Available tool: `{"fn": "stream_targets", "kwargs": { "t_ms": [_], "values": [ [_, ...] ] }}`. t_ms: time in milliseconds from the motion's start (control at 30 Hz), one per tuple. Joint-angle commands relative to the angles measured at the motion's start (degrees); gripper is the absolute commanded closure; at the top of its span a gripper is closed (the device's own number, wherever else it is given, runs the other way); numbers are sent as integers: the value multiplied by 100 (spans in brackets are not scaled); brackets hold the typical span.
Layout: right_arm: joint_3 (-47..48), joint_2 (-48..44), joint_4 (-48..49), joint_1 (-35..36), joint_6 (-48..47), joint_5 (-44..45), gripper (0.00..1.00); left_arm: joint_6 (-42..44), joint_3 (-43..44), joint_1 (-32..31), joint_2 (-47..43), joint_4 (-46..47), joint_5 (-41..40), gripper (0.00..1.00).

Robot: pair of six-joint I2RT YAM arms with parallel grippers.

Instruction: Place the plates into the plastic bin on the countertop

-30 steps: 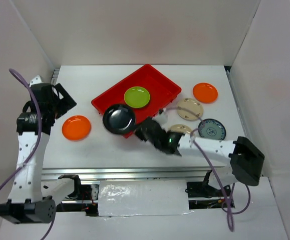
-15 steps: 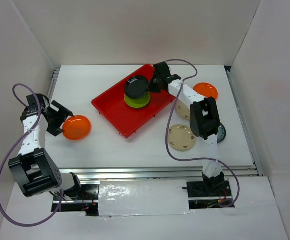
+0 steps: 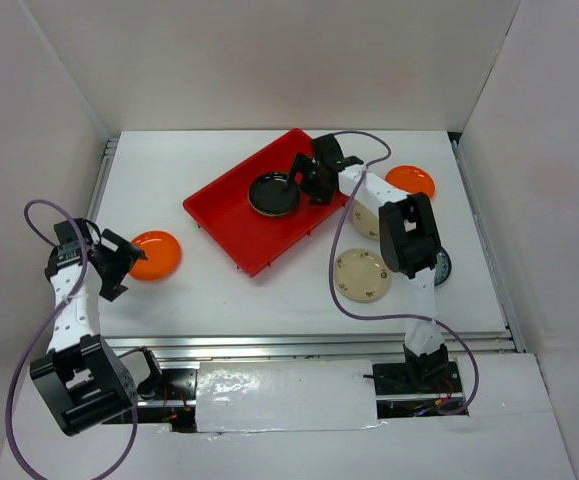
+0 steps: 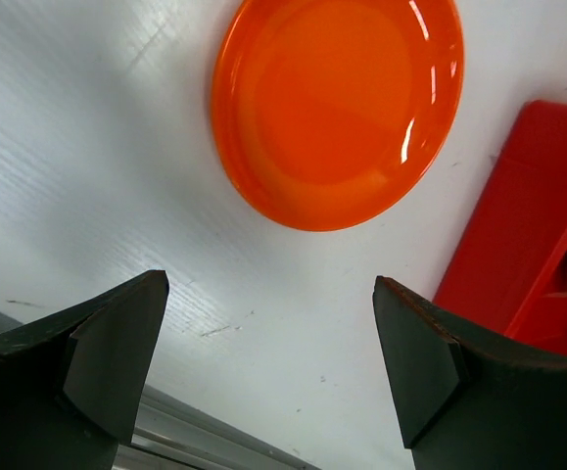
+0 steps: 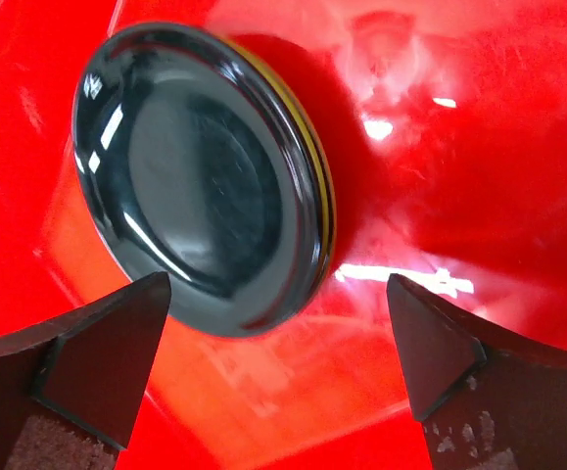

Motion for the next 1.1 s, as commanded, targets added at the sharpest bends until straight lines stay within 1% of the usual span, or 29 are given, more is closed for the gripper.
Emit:
{"fn": "stream_targets", "kwargs": {
  "t_ms": [0,133,167,200,267,333,367,433,500,533,567,600,633,700,733,833,900,933,967,1033,1067],
  "values": [
    [-231,-798,177,120,-157,114,0,-71,-126,-8,-357,48,-139,1],
    [-117,-1123,-279,314,-280,1027,0,-281,-407,-9,-656,-49,-500,1],
    [-65,-1237,-402,358,-280,1508,0,-326,-547,-8,-761,-49,-535,1],
    [-73,-1343,-473,419,-323,1695,0,-361,-626,-8,-797,3,-605,1],
    [-169,-1614,-456,560,-368,1986,0,-536,-854,0,-824,91,-641,1],
    [-239,-1826,-421,700,-429,2075,0,-677,-1039,0,-754,240,-624,1],
    [-388,-2088,-369,744,-455,2066,0,-704,-1092,-8,-640,345,-580,1],
    [-582,-2579,-150,841,-578,1883,0,-783,-1233,-17,-482,713,-396,1],
    [-985,-3002,192,981,-788,1357,0,-862,-1277,-8,-183,995,-325,1],
    [-1422,-3448,394,1043,-894,1015,0,-975,-1347,0,-95,1362,-255,1],
    [-1714,-3697,640,1122,-965,638,0,-1046,-1409,0,45,1583,-167,1],
    [-2021,-3951,1251,1149,-966,-62,0,-1247,-1470,0,107,1786,-79,1],
    [-2685,-4450,1606,1149,-931,-435,0,-1336,-1610,-17,204,2214,43,1],
    [-3287,-4910,2500,1175,-817,-1120,0,-1538,-1690,-43,283,2586,123,1],
    [-3707,-5286,2523,1184,-764,-1194,0,-1591,-1691,-70,397,2735,97,1],
    [-4245,-5895,2795,1316,-684,-1186,0,-1653,-1647,-70,669,2860,-61,1],
    [-4597,-6315,2848,1386,-614,-1107,0,-1705,-1664,-87,889,2956,-175,4],
    [-4704,-6466,2866,1395,-579,-1072,0,-1723,-1682,-88,960,3000,-210,7],
    [-4809,-6589,2918,1395,-492,-1045,0,-1776,-1708,-79,1030,3053,-271,13],
    [-5037,-6985,2901,1386,-430,-940,0,-1829,-1796,-70,1188,3150,-255,18],
    [-5074,-7091,2814,1378,-403,-896,0,-1855,-1822,-70,1232,3159,-272,25]
  ]
}}
